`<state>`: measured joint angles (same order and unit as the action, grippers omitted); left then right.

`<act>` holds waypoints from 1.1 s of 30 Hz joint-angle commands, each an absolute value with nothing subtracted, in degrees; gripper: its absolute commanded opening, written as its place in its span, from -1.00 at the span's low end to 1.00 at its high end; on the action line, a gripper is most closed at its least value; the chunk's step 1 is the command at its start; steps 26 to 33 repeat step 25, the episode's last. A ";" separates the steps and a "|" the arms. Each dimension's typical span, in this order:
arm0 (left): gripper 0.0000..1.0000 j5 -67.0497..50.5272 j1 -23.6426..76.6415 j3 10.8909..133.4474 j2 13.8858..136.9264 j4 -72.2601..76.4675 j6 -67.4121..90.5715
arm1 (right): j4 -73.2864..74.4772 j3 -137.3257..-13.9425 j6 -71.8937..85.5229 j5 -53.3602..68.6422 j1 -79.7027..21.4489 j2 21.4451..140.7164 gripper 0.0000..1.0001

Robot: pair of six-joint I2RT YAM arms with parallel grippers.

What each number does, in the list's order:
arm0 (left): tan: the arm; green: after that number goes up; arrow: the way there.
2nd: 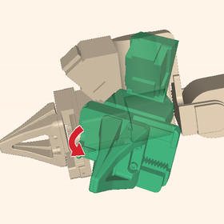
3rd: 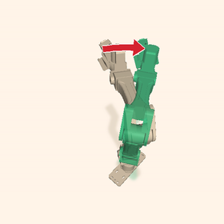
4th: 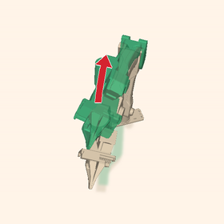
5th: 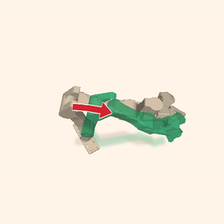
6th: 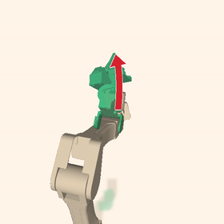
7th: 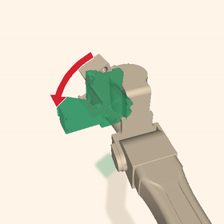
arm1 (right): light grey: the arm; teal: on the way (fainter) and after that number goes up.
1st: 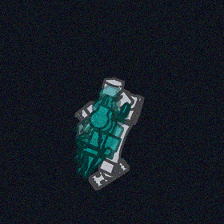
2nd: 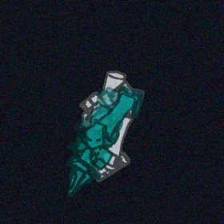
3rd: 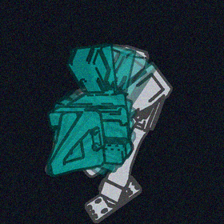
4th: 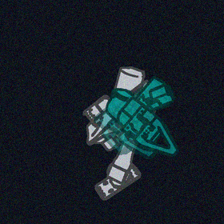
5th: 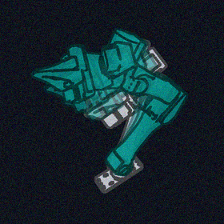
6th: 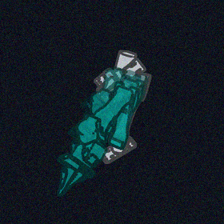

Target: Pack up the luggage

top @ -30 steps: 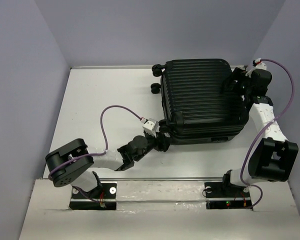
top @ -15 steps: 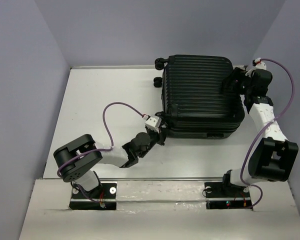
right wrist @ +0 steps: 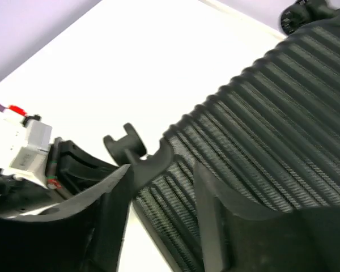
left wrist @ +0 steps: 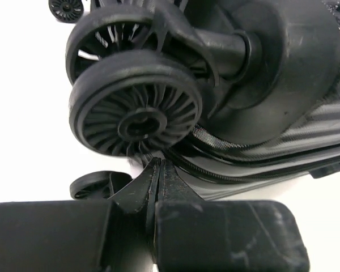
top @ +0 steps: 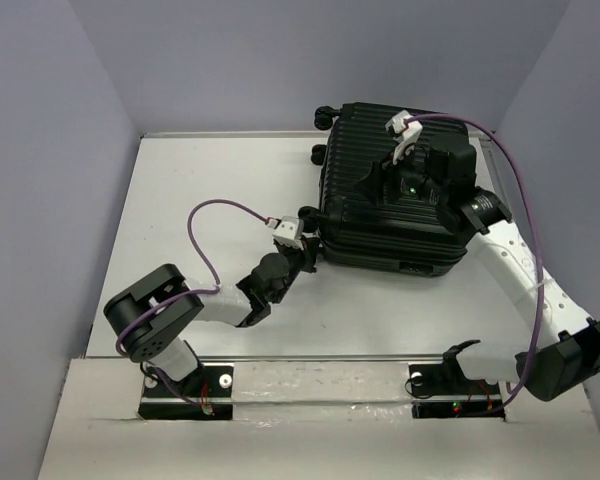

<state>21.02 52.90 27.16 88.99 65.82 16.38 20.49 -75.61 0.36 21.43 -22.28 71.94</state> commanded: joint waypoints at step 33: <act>0.98 21.97 62.75 36.29 11.42 4.24 27.42 | 8.35 -50.01 18.10 16.97 -37.09 23.03 1.00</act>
